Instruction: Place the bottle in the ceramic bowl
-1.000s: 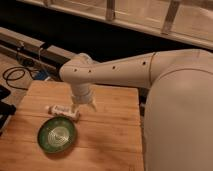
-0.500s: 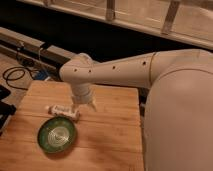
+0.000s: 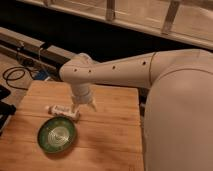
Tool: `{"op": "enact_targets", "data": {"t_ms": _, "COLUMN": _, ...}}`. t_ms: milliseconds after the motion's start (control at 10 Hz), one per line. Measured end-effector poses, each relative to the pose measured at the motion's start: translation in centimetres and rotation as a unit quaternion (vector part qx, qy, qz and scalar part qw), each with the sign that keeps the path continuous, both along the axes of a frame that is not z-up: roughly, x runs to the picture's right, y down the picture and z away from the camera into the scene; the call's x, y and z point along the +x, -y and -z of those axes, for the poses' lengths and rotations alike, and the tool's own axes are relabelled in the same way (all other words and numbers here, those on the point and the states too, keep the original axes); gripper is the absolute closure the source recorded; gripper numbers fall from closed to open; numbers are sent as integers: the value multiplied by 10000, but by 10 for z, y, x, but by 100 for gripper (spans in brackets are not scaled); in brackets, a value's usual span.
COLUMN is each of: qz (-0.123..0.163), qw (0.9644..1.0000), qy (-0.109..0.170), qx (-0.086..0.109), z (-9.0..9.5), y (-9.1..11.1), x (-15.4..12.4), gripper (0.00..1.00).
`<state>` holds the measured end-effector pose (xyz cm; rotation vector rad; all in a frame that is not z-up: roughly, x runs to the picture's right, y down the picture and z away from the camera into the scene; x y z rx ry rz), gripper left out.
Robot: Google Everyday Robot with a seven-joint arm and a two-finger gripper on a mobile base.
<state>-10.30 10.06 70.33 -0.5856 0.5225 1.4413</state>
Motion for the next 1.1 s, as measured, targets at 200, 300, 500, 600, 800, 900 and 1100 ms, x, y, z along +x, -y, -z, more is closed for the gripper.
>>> {"op": "enact_targets", "data": {"t_ms": 200, "qz": 149, "qw": 9995, "qy": 159, "qx": 229, "z": 3, "y": 5, "x": -3, "gripper": 35}}
{"op": "enact_targets", "data": {"t_ms": 300, "qz": 456, "qw": 9965, "qy": 353, "qx": 598, "z": 9, "y": 16, "x": -8, "gripper": 35}}
{"op": "enact_targets", "data": {"t_ms": 500, "qz": 1028, "qw": 9845, "qy": 794, "qx": 1179, "z": 21, "y": 46, "x": -22, "gripper": 35}}
{"op": "enact_targets", "data": {"t_ms": 600, "qz": 1335, "qw": 9750, "qy": 1031, "qx": 1450, "z": 22, "y": 66, "x": -32, "gripper": 35}}
{"op": "enact_targets", "data": {"t_ms": 800, "qz": 1762, "qw": 9557, "qy": 1489, "qx": 1829, "z": 19, "y": 94, "x": -61, "gripper": 35}}
{"op": "enact_targets", "data": {"t_ms": 900, "qz": 1819, "qw": 9529, "qy": 1532, "qx": 1883, "z": 18, "y": 99, "x": -63, "gripper": 35}}
{"op": "enact_targets", "data": {"t_ms": 1100, "qz": 1822, "qw": 9526, "qy": 1533, "qx": 1891, "z": 18, "y": 100, "x": -62, "gripper": 35}}
